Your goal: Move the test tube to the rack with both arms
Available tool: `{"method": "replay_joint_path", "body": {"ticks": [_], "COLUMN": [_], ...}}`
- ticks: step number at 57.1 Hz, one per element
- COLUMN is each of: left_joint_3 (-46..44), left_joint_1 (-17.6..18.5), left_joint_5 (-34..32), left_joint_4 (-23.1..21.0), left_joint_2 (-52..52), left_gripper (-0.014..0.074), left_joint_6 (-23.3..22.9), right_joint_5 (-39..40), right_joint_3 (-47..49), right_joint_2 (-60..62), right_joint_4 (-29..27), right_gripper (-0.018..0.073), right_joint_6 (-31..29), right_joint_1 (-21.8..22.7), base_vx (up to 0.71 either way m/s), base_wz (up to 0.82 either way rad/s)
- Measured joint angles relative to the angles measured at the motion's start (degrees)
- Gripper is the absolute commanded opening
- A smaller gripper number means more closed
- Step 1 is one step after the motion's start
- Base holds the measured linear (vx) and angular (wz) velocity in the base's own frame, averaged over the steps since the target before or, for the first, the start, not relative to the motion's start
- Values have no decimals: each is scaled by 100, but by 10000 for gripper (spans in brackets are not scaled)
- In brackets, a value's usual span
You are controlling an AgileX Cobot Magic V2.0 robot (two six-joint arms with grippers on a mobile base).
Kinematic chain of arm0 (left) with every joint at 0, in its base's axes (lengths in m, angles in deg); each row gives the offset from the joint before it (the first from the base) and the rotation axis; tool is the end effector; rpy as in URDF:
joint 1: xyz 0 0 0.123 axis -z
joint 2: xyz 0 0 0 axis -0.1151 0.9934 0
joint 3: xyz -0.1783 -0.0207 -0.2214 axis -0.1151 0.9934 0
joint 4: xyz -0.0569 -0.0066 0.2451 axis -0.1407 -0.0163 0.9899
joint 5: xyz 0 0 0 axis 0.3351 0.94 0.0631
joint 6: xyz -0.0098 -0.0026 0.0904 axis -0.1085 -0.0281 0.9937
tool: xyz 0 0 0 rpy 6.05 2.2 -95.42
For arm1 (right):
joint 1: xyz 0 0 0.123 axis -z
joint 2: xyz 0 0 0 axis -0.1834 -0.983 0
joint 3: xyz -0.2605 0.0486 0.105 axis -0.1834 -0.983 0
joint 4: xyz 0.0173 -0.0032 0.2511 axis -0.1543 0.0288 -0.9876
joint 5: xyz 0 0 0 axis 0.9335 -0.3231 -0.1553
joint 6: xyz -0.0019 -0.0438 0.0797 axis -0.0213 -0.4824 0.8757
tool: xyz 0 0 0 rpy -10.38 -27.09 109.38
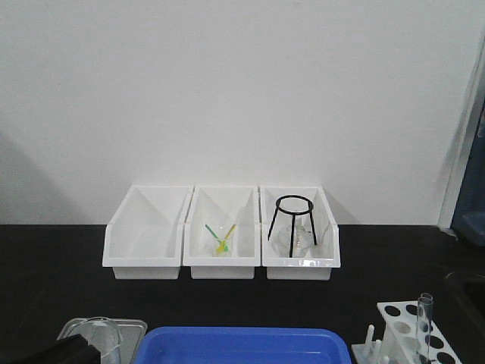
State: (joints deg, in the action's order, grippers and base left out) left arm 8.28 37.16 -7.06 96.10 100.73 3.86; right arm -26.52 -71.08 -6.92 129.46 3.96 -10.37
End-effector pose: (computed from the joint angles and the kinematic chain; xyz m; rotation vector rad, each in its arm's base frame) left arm 0.1303 -0.0857 0.3005 0.4879 1.6852 -0.4930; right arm 0.0895 0.0024 0.3013 -0.0969 1.4883 -0.0606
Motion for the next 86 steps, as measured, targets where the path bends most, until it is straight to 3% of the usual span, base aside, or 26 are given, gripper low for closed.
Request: {"method": "replay_joint_path", "body": {"ticks": [5,10,15,21,25,29,39,51,60,68,86], "left_joint_3": [0,0,0,13,97,329,1353,2574,2782,2782,2793], "left_joint_1": [0,0,0,-30,-165,-471,-1555,-2243,-2391,-2397,-2397], "left_joint_5": [19,154,426,654,635,509,139,426,1225,1337,1452], "left_joint_4": [-286,-1474,-3082,-5180,-6031,-6442,-6580,-6580,-6580,-6586,-6600], "left_joint_2": [0,0,0,0,-29,-200,-1427,-3171,-4119,-4255,-4261], "left_gripper": [-7,-7,-7,-7,-7,-7,-7,-7,-7,-7,-7], "left_joint_6": [21,581,2078,4335,5372,5831,5894,5894,6030,6289,6349], "right_joint_5": [0,0,0,-1,-5,-5,-5,-5,-5,-5,-5], "right_joint_3": [0,0,0,0,0,0,0,0,0,0,0], "right_joint_2": [0,0,0,0,0,0,0,0,0,0,0], "right_joint_4": [0,0,0,0,0,0,0,0,0,0,4], "right_gripper": [-11,-11,-11,-11,-11,-11,-11,-11,-11,-11,-11], "right_joint_6": [0,0,0,0,0,0,0,0,0,0,0], "right_joint_1": [0,0,0,0,0,0,0,0,0,0,0], "base_vx": [0,0,0,0,0,0,0,0,0,0,0], "base_wz": [0,0,0,0,0,0,0,0,0,0,0]}}
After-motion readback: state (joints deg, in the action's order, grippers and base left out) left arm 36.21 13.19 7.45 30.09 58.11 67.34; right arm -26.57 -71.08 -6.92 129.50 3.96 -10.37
